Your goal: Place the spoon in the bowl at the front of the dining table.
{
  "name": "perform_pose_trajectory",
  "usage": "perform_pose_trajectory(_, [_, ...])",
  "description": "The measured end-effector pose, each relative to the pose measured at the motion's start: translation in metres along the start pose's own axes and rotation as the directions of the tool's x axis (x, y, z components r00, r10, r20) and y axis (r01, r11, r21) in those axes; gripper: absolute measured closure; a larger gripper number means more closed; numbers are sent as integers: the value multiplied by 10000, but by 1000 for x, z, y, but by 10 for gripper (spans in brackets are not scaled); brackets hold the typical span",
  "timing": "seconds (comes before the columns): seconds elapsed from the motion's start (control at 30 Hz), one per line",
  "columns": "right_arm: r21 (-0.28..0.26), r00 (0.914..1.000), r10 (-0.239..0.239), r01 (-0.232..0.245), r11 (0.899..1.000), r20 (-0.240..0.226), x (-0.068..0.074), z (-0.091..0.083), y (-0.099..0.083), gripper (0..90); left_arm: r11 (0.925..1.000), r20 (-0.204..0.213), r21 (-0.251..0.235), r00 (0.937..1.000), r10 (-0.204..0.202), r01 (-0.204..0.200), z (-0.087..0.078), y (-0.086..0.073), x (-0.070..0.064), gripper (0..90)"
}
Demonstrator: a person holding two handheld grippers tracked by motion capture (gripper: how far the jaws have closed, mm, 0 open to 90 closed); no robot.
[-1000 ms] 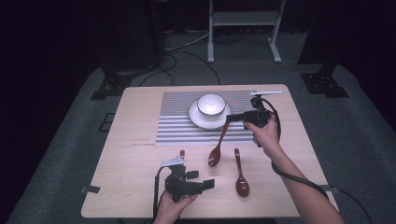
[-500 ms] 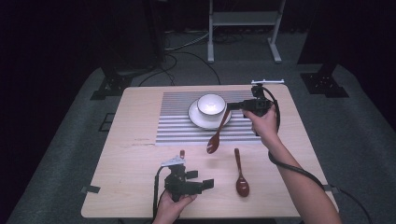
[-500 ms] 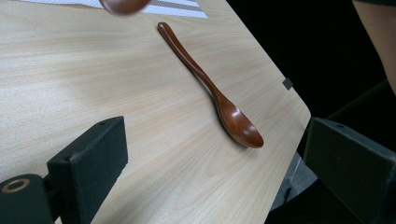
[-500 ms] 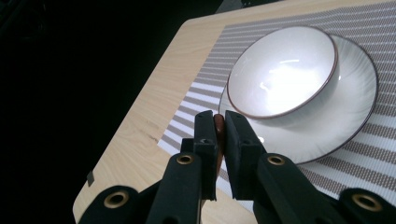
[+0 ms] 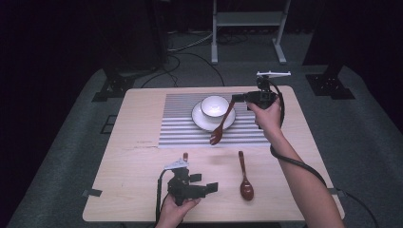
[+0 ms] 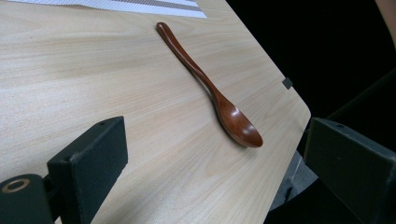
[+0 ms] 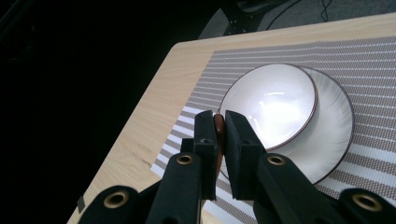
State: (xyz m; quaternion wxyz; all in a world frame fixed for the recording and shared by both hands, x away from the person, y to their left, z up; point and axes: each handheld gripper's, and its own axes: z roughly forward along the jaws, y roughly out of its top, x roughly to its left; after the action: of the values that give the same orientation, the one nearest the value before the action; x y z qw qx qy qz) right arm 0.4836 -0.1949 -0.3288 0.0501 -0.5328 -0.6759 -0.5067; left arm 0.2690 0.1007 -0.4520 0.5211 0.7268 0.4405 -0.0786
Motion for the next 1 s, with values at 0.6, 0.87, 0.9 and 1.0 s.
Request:
perform_pose_trajectory(0.6, [-721,9981,146,-103,9973,595,10,-1,33,827,10000,53,-47,10000,64,-64,-1,0,-2,52])
perform_pose_trajectory(0.87, [-1128,9949,456,-353,9930,902,7,1,43,827,10000,71,-55,10000,59,-58,-1,0,-2,52])
perform_pose_trajectory(0.9, [-1241,9934,547,-420,9914,1008,4,2,46,826,10000,78,-63,10000,53,-53,-1,0,-2,52])
perform_pose_trajectory(1.0, [-1394,9914,706,-549,9887,1102,2,2,48,827,9999,81,-94,10000,36,-35,-1,1,-2,52])
